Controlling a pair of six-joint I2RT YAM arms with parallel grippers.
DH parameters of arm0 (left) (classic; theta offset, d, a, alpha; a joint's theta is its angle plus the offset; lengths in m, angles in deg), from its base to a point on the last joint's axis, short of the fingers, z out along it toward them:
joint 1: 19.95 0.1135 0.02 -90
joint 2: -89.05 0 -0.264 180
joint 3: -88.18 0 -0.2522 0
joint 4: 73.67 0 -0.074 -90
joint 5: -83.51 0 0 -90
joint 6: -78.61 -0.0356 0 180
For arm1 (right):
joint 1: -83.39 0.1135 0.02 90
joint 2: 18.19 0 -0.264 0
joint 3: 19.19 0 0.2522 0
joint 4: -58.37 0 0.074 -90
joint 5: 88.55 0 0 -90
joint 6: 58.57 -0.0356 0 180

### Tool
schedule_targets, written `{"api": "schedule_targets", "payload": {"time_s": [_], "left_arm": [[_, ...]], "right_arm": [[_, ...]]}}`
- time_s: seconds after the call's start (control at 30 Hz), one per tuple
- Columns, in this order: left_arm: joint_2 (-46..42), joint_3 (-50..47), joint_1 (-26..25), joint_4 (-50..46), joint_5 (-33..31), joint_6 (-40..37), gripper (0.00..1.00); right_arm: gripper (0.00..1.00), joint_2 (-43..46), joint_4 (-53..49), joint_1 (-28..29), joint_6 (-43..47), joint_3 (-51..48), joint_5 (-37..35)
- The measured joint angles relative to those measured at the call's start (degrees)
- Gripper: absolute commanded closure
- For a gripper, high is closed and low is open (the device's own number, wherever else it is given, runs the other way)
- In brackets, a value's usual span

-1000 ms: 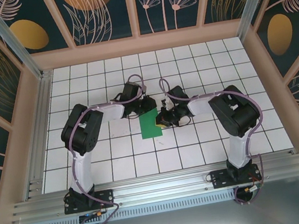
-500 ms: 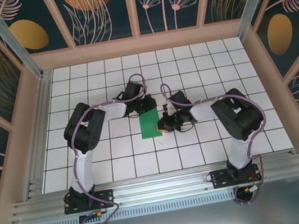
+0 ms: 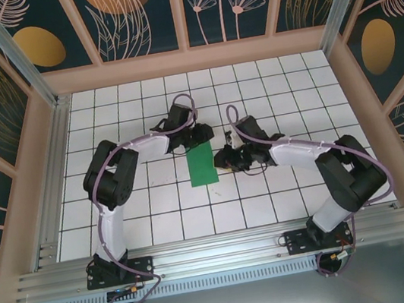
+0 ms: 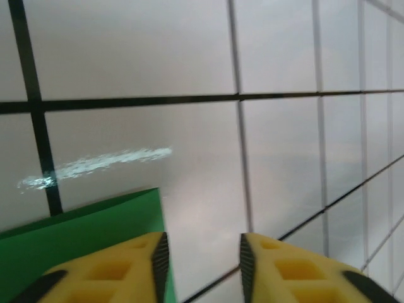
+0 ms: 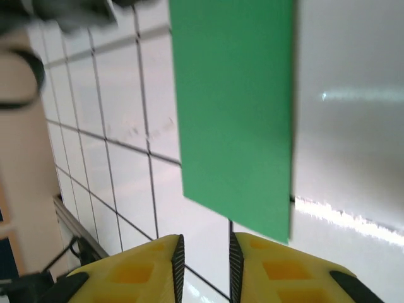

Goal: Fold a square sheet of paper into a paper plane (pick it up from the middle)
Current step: Fold the square sheet of paper in half at the center of the table, then move the square sheet of paper to the center of the table.

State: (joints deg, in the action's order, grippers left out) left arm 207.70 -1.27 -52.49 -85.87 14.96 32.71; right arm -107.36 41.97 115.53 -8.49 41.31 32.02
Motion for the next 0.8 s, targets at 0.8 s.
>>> {"api": "schedule_targets", "payload": {"time_s": [0.8], "left_arm": [[-32.15, -36.0, 7.37, 5.27, -5.86, 6.1, 0.16]], "right_arm": [[0.75, -24.59, -1.92, -1.36, 3.87, 19.91, -3.52]]}}
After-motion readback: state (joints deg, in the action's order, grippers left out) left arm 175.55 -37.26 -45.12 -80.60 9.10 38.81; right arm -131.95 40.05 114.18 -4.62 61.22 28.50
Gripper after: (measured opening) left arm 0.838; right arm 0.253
